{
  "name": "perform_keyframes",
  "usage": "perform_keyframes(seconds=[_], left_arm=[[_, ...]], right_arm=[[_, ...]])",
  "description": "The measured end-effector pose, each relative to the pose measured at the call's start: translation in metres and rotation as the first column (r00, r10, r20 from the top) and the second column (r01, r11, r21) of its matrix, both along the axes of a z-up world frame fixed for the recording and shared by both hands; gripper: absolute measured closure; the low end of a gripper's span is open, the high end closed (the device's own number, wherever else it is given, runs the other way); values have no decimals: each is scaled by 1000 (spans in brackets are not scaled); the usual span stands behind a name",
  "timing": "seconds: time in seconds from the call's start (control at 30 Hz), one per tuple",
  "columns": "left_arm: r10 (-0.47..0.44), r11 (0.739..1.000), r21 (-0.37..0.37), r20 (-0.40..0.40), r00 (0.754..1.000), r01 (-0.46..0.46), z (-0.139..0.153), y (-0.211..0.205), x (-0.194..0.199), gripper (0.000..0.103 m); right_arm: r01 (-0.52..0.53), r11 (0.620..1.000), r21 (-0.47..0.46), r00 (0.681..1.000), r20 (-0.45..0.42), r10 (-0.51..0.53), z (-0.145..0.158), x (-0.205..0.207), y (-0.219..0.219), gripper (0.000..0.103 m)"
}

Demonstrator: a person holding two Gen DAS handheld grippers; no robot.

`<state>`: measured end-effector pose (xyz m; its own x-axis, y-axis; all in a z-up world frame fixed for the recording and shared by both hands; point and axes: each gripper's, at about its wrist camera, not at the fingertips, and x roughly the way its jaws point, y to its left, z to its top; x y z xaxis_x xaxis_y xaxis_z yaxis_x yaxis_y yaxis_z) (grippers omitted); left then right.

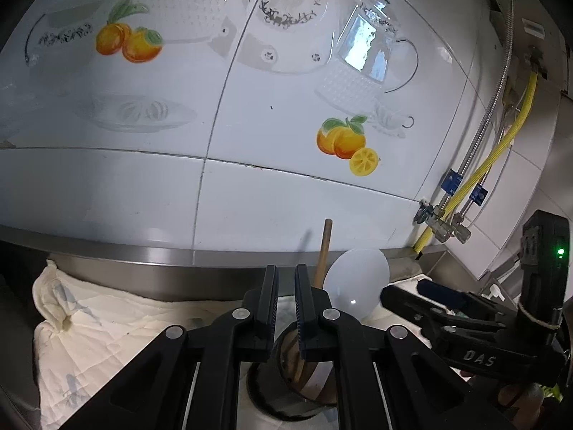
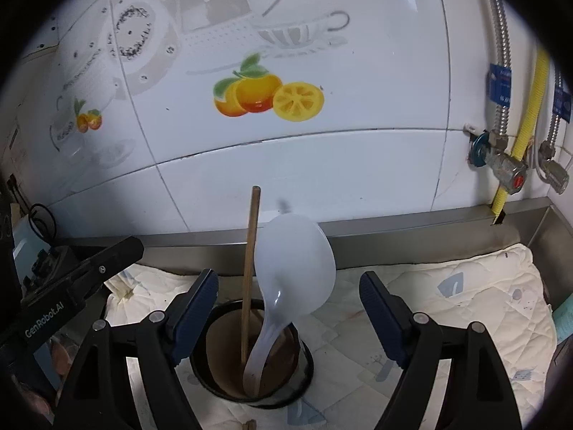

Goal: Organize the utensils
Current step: 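Open the left gripper over the black holder while the right gripper drops the spoon in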

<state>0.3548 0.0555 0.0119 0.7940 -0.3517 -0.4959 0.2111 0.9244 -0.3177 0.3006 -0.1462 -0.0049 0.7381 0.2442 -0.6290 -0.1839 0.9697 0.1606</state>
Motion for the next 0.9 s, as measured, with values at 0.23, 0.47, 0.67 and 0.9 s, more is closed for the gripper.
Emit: perform_keyframes(seconds=[0.23, 0.47, 0.67, 0.9], left_arm=[[17, 999, 41, -25, 1000, -16, 2, 4, -30, 79], [15, 998, 66, -19, 1000, -14, 6, 4, -73, 57], [-5, 995, 97, -63, 998, 11, -6, -6, -106, 57], [-2, 994, 109, -111, 994, 14, -28, -15, -143, 57]], right_arm=[[-23, 999, -28, 1000, 17, 23, 15, -28, -10, 14], [-38, 998, -40, 999, -20, 37, 7, -65, -31, 14], [-35, 998, -45, 997, -63, 32, -9, -96, -53, 15], [-19, 999, -36, 990, -141, 14, -37, -124, -77, 21]])
